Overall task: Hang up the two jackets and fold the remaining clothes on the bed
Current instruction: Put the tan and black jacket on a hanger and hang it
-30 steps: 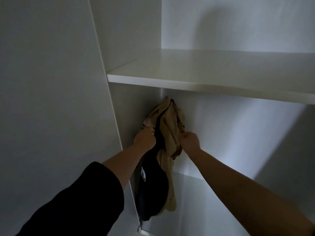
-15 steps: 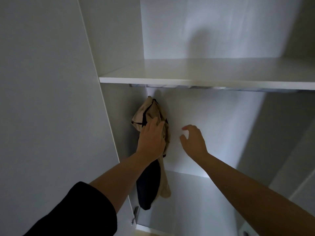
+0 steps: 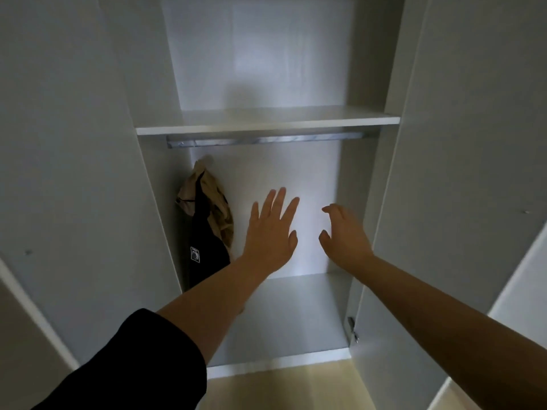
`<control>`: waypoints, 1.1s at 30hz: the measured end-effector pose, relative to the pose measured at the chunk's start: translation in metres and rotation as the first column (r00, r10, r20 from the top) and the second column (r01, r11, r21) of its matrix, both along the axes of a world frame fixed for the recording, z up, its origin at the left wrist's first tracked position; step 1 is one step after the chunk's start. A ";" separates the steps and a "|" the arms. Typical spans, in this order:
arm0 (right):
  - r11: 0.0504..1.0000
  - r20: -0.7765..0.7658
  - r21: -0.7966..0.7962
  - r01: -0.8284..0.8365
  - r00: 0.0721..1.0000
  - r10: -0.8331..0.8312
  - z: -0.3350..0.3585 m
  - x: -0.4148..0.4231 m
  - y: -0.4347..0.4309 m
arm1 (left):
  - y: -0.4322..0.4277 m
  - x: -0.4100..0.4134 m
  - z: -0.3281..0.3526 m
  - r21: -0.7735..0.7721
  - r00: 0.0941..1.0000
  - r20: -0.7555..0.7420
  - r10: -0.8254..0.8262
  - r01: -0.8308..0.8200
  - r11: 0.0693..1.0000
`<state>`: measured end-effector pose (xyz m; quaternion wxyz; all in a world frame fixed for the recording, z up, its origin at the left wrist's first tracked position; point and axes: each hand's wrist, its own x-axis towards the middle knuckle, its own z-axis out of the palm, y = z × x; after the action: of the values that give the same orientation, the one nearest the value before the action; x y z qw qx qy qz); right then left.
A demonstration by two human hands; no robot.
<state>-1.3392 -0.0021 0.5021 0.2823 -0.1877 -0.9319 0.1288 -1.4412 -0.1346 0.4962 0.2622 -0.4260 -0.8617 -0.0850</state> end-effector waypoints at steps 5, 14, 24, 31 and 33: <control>0.990 0.103 0.029 0.141 0.984 -0.144 -0.012 0.131 -0.038 | -0.025 0.112 -0.017 0.021 0.983 0.044 -0.179 0.178 0.984; 0.862 0.191 0.137 0.487 0.841 -0.506 -0.023 0.350 -0.043 | 0.008 0.300 -0.023 -0.050 0.882 0.102 -0.459 0.466 0.883; 0.610 0.222 0.134 0.781 0.576 -0.787 -0.046 0.620 -0.001 | 0.117 0.547 -0.037 -0.149 0.649 0.051 -0.759 0.756 0.637; 0.482 0.290 0.200 0.853 0.418 -0.861 -0.088 0.867 0.064 | 0.210 0.798 -0.089 -0.128 0.511 0.185 -0.839 0.859 0.495; 0.455 0.318 0.202 0.867 0.382 -0.868 -0.104 0.930 0.083 | 0.233 0.862 -0.106 -0.142 0.482 0.221 -0.848 0.876 0.461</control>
<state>-0.4087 0.0809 0.3983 0.1230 -0.6668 -0.7310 -0.0771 -0.5793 0.0983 0.3899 0.0792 -0.8247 -0.5452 -0.1281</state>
